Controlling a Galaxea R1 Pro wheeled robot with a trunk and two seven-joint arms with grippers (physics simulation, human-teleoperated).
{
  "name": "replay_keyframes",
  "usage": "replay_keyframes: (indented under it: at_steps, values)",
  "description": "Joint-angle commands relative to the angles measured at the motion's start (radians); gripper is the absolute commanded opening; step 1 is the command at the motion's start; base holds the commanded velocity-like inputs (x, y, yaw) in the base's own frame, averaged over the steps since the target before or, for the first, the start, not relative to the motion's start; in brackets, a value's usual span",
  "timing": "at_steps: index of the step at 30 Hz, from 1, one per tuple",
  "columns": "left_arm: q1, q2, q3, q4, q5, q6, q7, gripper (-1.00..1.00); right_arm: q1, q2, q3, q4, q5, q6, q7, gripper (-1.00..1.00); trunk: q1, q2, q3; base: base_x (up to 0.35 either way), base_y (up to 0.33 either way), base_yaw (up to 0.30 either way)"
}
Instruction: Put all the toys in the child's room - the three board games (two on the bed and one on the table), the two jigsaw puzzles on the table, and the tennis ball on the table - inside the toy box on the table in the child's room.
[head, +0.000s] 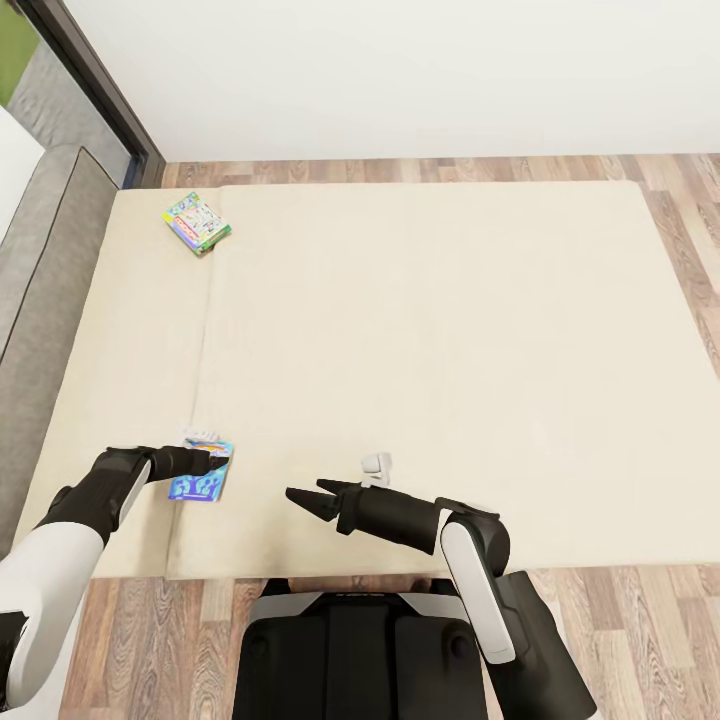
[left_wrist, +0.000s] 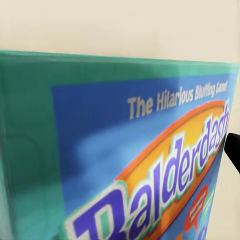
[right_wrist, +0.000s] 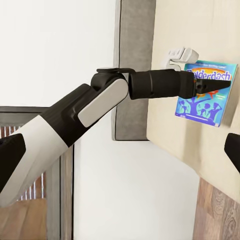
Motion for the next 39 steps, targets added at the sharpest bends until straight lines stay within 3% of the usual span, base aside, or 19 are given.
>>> replay_keyframes:
  at_steps: [1, 16, 39]
  values:
    - [0.000, -0.001, 0.006, -0.001, -0.012, 0.004, -0.009, 1.00, 0.000, 0.001, -0.001, 0.000, -0.001, 0.006, 0.001, 1.00, 0.000, -0.001, -0.001, 0.000, 0.000, 0.000]
    - [0.000, 0.001, 0.006, -0.001, -0.012, 0.004, -0.009, 1.00, 0.000, 0.001, 0.024, 0.000, -0.001, -0.016, 0.000, 1.00, 0.000, -0.001, 0.005, 0.000, 0.000, -0.012]
    - [0.000, 0.001, 0.006, -0.001, -0.012, 0.004, -0.009, 1.00, 0.000, 0.001, 0.027, 0.000, -0.001, -0.020, -0.013, 1.00, 0.000, -0.001, 0.006, 0.000, -0.040, 0.000]
